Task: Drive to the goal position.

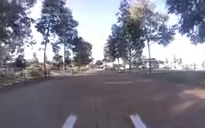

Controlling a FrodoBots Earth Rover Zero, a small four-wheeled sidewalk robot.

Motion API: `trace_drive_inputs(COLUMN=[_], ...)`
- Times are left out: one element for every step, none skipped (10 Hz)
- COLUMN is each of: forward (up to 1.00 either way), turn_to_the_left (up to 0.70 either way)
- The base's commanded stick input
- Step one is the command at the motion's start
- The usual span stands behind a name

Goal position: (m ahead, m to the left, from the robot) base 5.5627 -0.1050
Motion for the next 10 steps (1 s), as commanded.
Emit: trace_drive_inputs(forward=[1.0,1.0,1.0,1.0,1.0,1.0,1.0,1.0,1.0,1.0], turn_to_the_left=[0.0,0.0,0.0,0.0,0.0,0.0,0.0,0.0,0.0,0.0])
